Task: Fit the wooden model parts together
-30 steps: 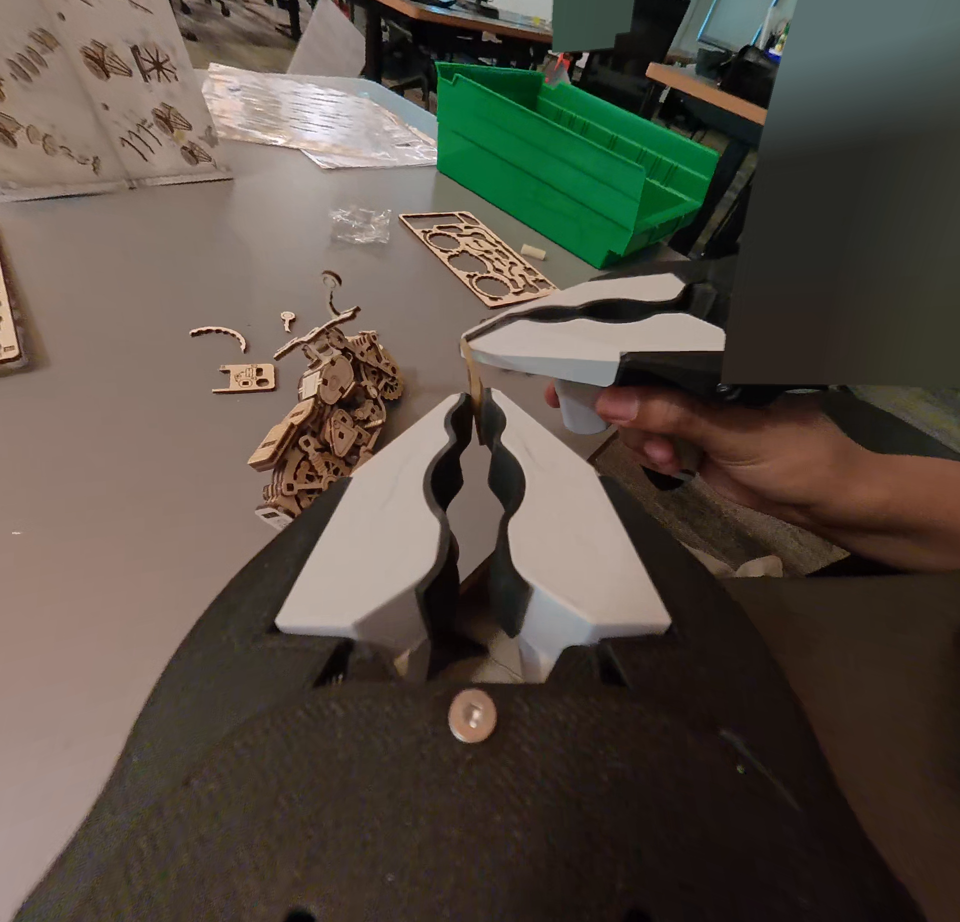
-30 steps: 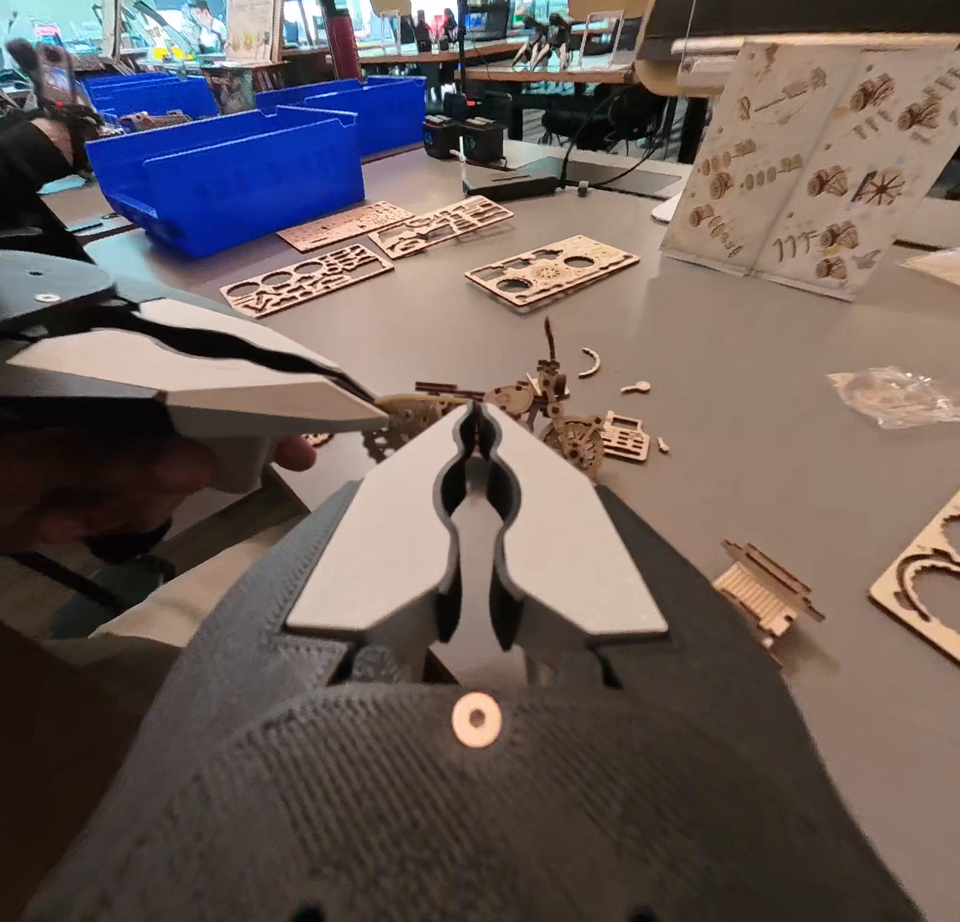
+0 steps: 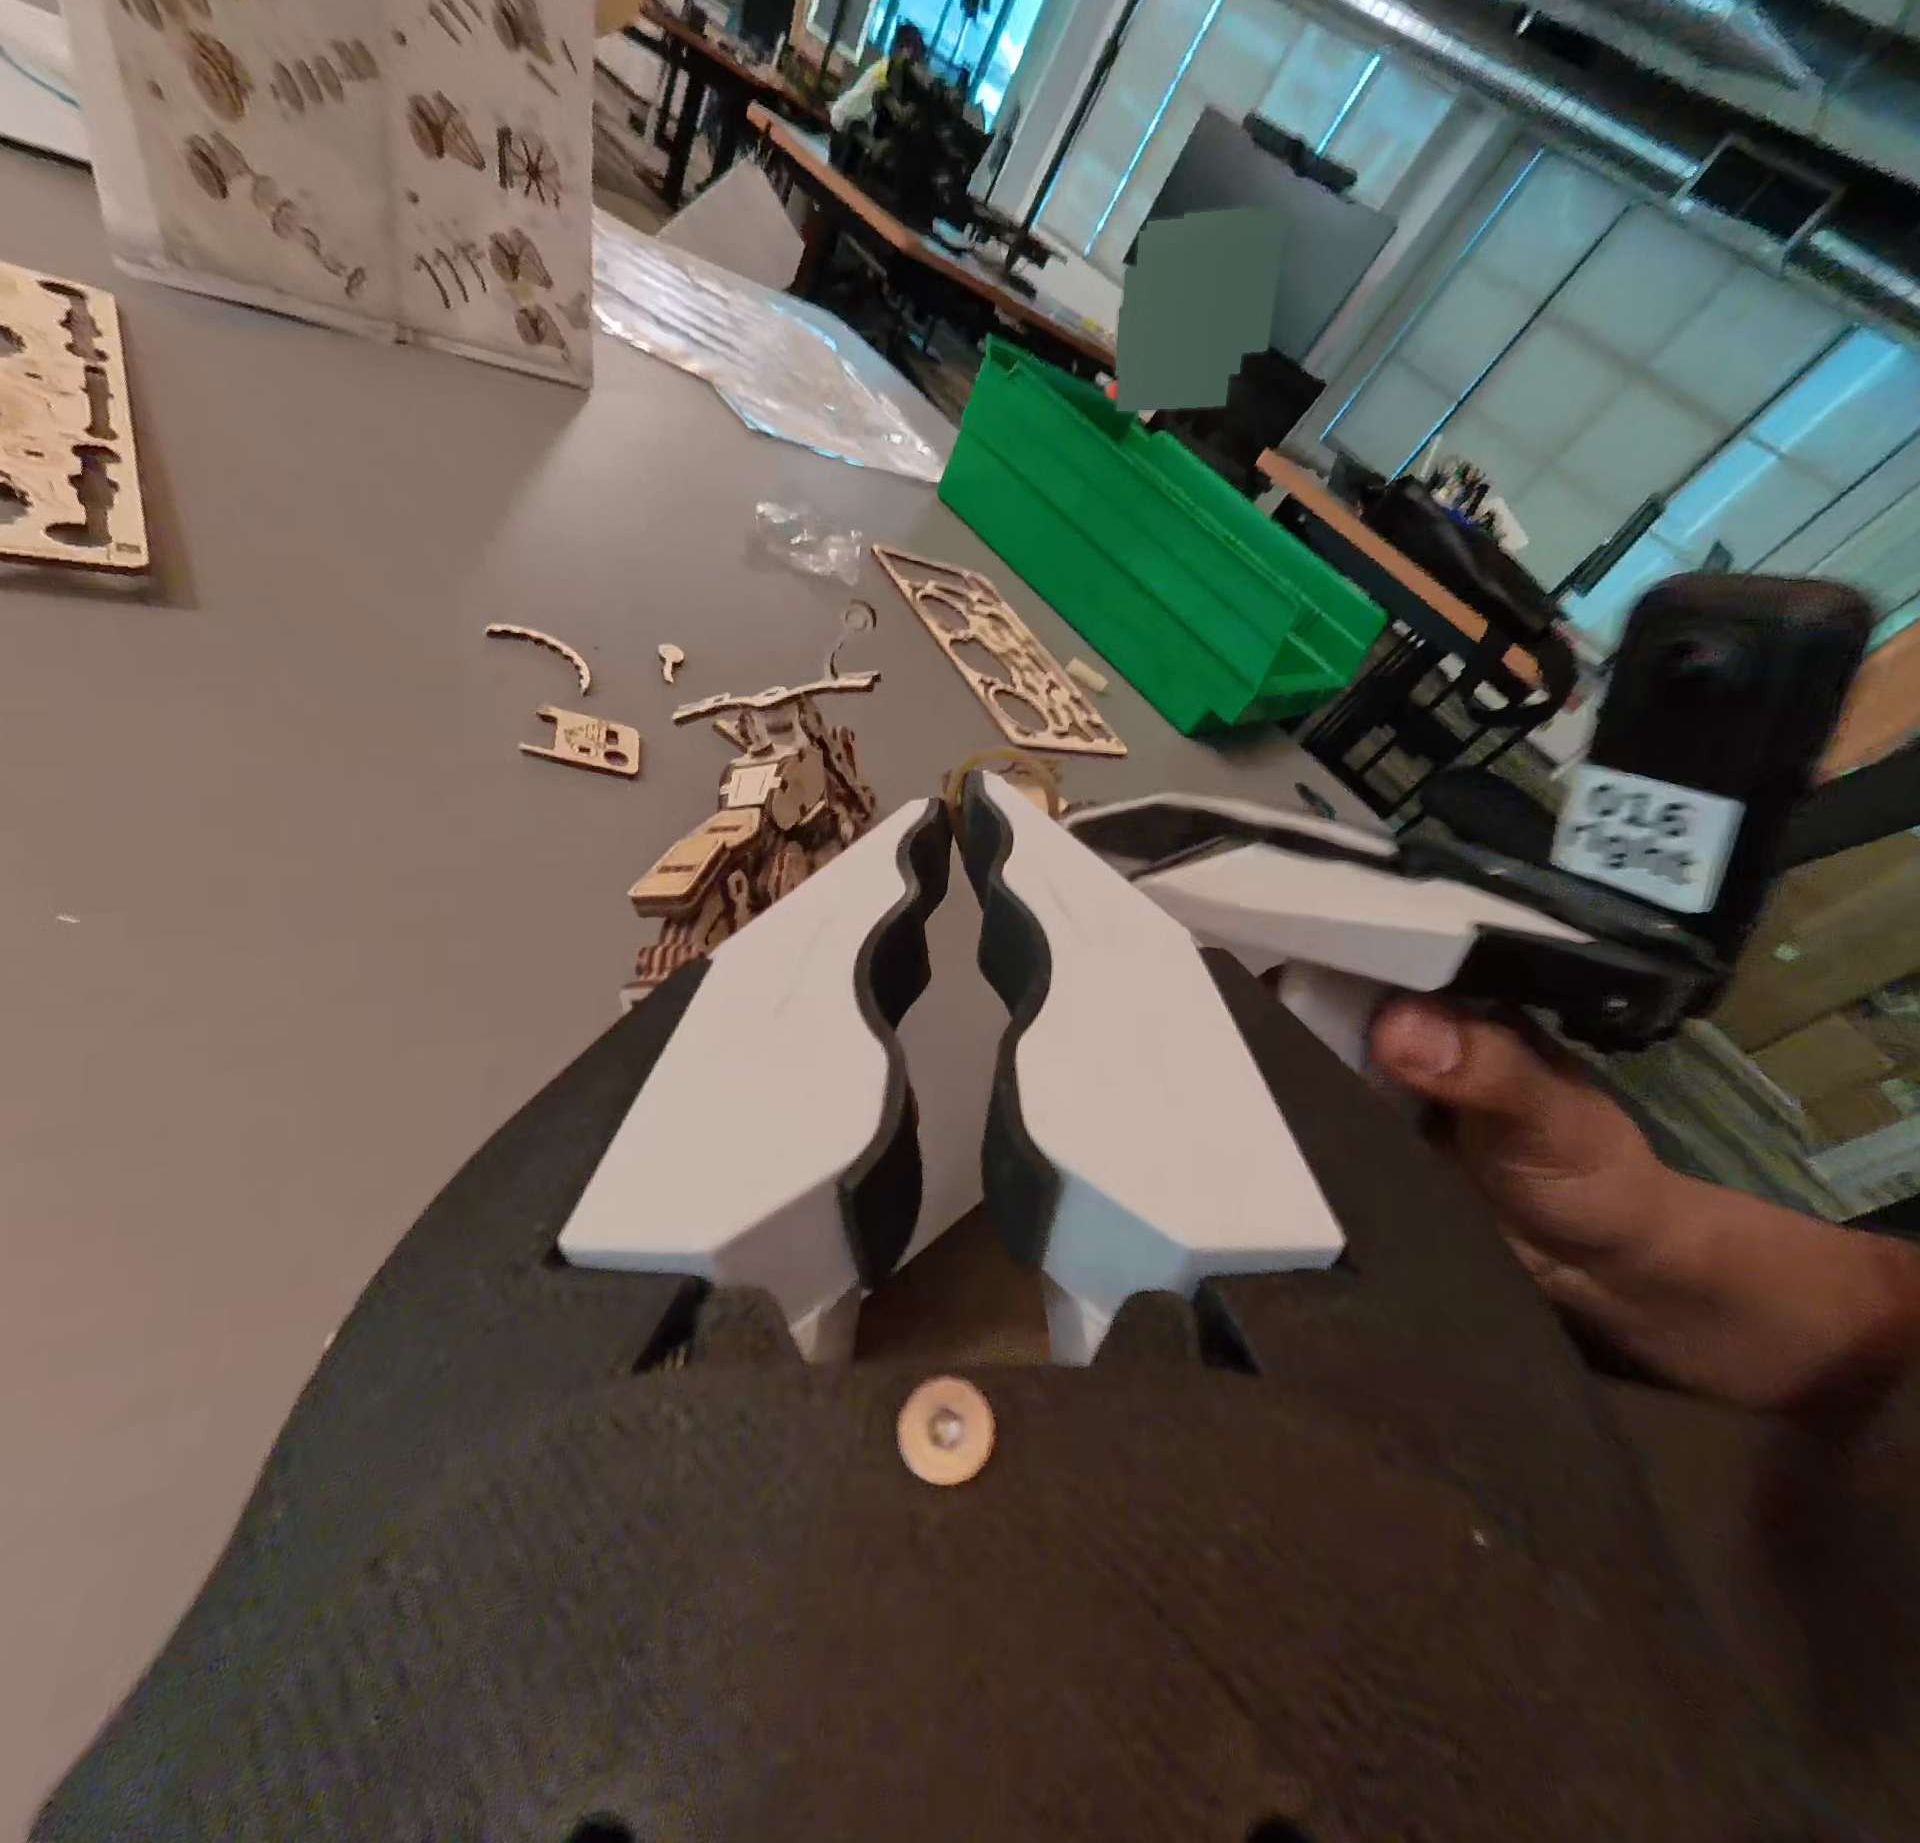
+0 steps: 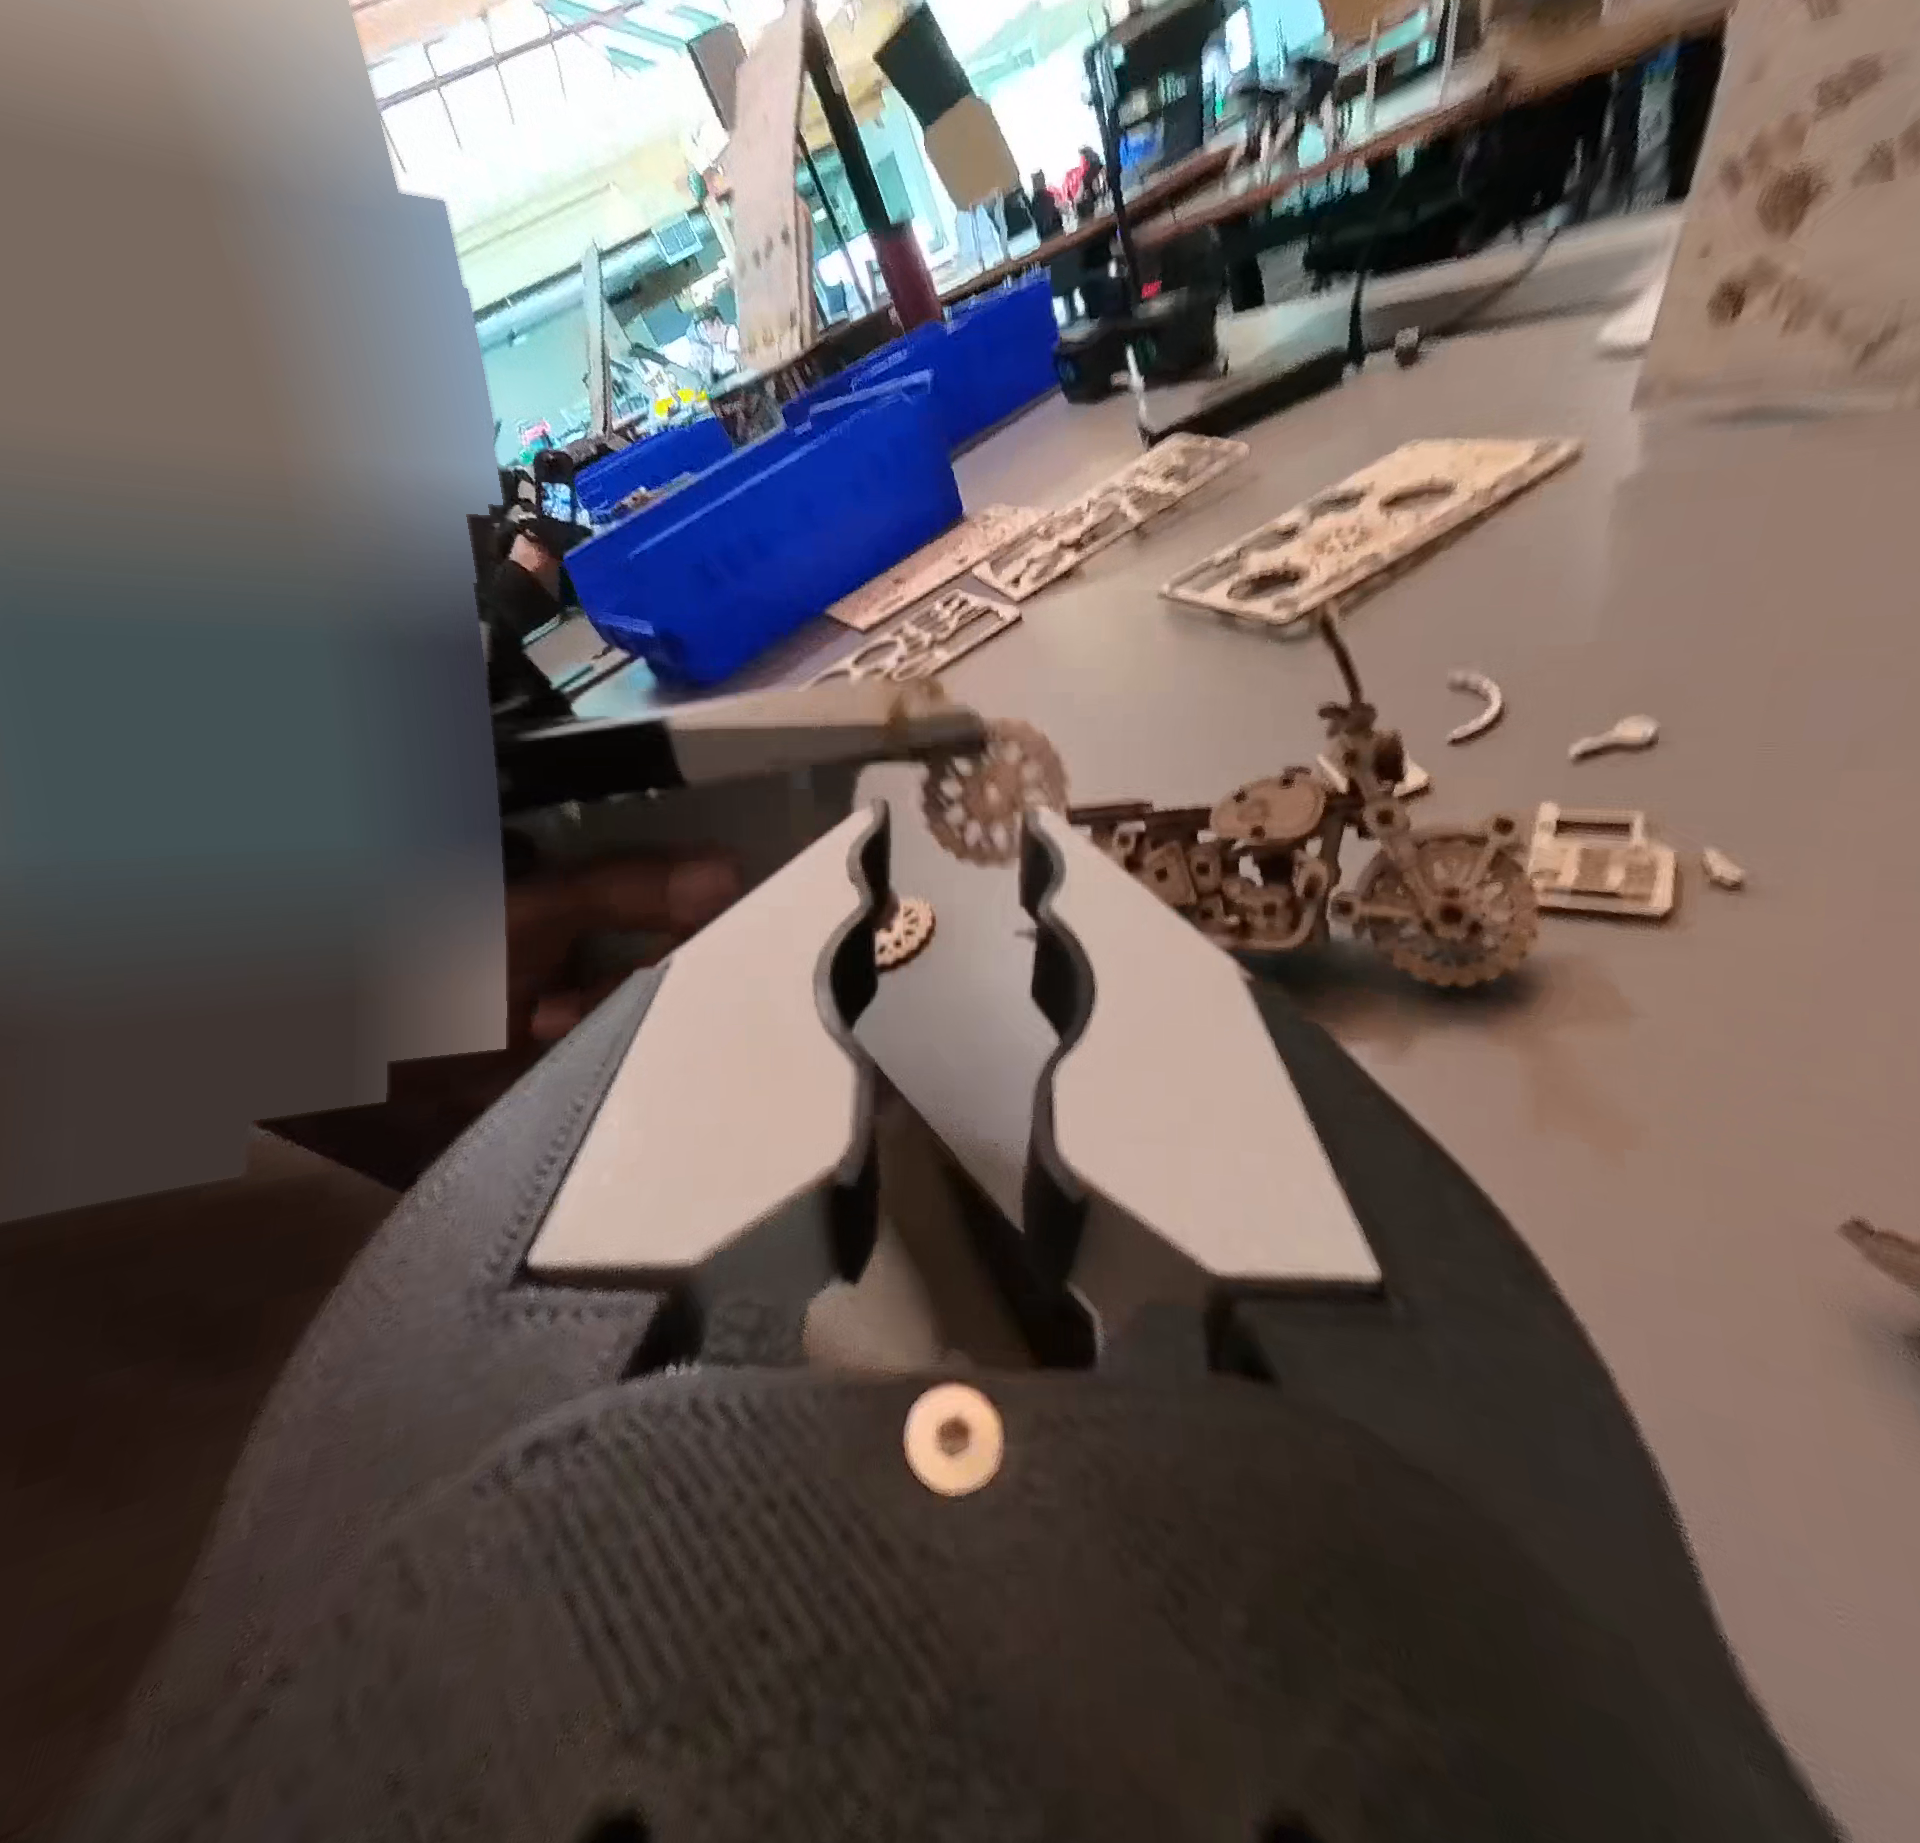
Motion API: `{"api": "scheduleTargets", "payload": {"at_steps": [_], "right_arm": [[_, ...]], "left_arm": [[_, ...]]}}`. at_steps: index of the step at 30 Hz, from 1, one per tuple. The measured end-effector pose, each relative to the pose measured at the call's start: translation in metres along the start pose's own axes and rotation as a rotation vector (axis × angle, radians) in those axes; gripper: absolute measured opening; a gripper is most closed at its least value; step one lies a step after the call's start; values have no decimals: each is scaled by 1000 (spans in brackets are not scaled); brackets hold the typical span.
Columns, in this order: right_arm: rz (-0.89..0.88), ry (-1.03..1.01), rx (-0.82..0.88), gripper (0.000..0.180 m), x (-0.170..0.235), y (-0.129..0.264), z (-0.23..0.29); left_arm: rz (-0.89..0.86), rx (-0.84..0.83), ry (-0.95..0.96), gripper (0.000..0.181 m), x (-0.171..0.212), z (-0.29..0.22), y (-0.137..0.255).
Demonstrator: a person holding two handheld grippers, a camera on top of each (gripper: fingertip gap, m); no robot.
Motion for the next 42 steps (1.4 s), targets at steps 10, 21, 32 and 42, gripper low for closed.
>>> {"api": "scheduleTargets", "payload": {"at_steps": [10, 21, 32, 42], "right_arm": [[-44, 191, 100, 14, -6, 7, 7], [77, -122, -86, 3, 3, 5, -2], [45, 37, 20, 0, -8, 10, -21], [132, 79, 33, 1, -9, 10, -28]], "left_arm": [[142, -94, -384, 4, 10, -22, -12], [130, -73, -413, 3, 9, -29, -11], [117, -35, -423, 3, 9, -38, -12], [30, 61, -255, 2, 2, -37, -8]]}}
Point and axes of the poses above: each gripper's, where its closed fingertips meet, y back along the fingers, x out of its underside, z = x × y across the jaws, the point moved 6 cm from there along y, back along the fingers, and after that the axes turned 11 degrees about x, right-handed, at the moved point
